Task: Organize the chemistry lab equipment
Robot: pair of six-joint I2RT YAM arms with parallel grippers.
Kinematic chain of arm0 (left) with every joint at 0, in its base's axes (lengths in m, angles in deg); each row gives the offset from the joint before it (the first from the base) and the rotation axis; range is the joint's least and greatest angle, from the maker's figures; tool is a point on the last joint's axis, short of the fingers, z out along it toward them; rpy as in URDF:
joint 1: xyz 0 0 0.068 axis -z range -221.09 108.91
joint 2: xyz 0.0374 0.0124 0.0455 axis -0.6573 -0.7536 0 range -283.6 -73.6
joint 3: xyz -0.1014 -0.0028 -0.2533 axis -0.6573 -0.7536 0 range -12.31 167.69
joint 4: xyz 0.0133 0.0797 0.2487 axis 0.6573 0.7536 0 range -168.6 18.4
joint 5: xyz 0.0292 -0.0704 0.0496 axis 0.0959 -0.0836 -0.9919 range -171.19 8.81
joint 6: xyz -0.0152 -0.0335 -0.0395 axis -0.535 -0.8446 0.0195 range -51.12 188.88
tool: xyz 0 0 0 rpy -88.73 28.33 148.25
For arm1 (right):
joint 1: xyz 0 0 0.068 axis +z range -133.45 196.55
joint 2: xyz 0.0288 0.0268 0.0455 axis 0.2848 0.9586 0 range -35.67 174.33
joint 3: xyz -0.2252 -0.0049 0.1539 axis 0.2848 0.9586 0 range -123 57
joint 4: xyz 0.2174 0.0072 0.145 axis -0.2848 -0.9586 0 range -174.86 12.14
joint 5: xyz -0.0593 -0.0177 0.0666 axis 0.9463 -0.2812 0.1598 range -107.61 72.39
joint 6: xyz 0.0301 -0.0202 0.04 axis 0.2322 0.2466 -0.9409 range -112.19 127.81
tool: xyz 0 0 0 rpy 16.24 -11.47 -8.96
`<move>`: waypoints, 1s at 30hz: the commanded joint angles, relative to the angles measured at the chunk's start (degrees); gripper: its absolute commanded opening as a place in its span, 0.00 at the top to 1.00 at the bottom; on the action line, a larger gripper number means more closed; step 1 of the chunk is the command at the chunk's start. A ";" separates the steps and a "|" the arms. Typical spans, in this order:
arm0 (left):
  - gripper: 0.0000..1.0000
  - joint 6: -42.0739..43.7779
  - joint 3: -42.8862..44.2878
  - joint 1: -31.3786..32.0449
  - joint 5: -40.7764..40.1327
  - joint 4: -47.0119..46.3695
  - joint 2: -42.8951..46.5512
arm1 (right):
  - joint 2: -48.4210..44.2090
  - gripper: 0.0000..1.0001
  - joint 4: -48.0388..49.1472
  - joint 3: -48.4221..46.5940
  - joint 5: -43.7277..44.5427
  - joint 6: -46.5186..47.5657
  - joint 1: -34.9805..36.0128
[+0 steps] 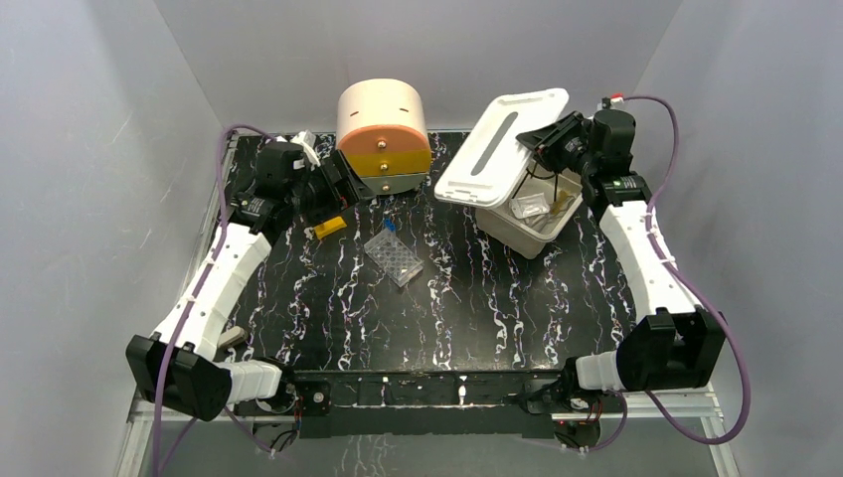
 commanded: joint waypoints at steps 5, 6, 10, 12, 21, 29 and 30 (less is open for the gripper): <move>0.08 0.86 3.98 -0.24 5.52 -2.42 -3.14 | -3.51 0.91 -0.16 0.91 7.83 -3.74 -5.44; 0.09 0.90 4.39 -0.21 5.76 -2.45 -3.72 | -3.18 0.91 0.04 1.29 6.12 -4.12 -7.43; 0.09 1.54 5.62 -0.24 6.38 -2.53 -5.46 | -3.15 0.91 3.41 4.20 4.45 -3.60 -8.62; 0.09 1.77 6.11 -0.11 6.77 -2.52 -6.17 | -3.04 0.90 5.29 5.91 2.71 -4.01 -9.29; 0.08 -0.59 10.35 -0.01 7.65 -2.84 -11.95 | -4.29 0.90 7.52 10.84 -4.78 -0.49 -14.87; 0.04 -0.27 17.18 2.00 7.88 -4.43 -19.29 | -4.78 0.90 13.65 17.50 -5.74 -1.18 -17.34; 0.02 0.00 18.19 2.48 7.51 -4.46 -20.29 | -4.99 0.89 14.02 18.27 -5.38 -1.31 -17.60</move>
